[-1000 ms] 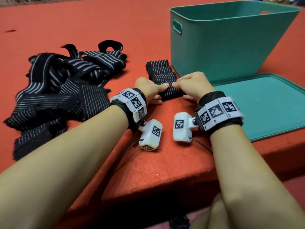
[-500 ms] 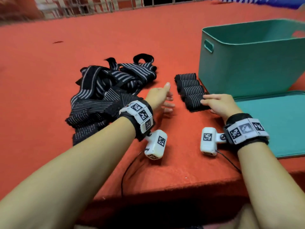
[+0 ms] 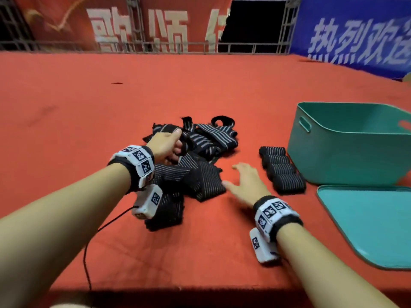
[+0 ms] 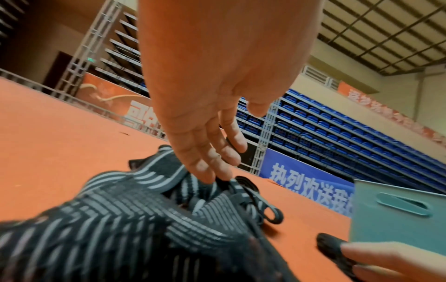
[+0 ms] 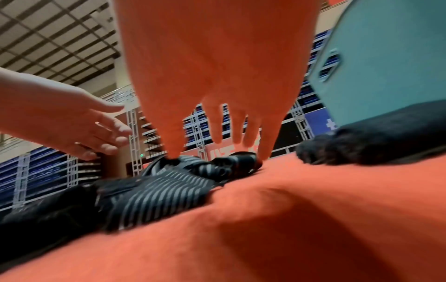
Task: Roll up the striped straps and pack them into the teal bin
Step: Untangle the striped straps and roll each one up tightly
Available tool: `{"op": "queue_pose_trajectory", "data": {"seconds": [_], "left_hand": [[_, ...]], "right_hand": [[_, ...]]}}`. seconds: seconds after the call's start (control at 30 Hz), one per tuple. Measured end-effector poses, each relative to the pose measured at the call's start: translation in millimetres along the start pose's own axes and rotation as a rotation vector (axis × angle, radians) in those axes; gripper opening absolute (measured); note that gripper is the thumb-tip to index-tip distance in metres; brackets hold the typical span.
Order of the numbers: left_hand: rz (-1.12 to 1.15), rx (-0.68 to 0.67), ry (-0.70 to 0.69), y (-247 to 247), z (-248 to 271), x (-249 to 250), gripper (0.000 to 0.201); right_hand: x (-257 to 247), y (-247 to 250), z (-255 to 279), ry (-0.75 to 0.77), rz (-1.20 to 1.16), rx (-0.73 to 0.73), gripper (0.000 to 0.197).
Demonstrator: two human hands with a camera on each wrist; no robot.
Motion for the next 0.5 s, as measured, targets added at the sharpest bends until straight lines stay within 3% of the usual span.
{"op": "queue_pose_trajectory", "data": {"seconds": [0.1, 0.17, 0.23, 0.3, 0.43, 0.5], "left_hand": [[-0.209, 0.012, 0.001, 4, -4, -24, 0.033], [-0.383, -0.045, 0.001, 1, -2, -36, 0.028], [-0.488, -0.136, 0.04, -6, 1, -50, 0.038], [-0.481, -0.192, 0.057, -10, -3, -64, 0.051], [-0.323, -0.216, 0.076, -12, -12, -83, 0.074], [-0.33, -0.234, 0.054, -14, -12, -86, 0.076]], "right_hand": [[-34, -45, -21, -0.119, -0.135, -0.255, 0.125], [-47, -67, -33, -0.232, -0.032, -0.365, 0.141], [-52, -84, -33, -0.299, 0.139, -0.463, 0.136], [-54, -92, -32, -0.321, 0.229, -0.47, 0.132], [-57, -98, -34, -0.361, 0.222, -0.458, 0.12], [-59, -99, -35, -0.377, 0.215, -0.435, 0.111]]}}
Point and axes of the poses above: each hand's wrist, its own z-axis away from the middle knuckle, its own y-axis out of the back of the hand, x = y × z, the point moved 2 cm from there along -z, towards the middle knuckle, and after that the axes turned 3 degrees about -z, right-handed, at the moved point
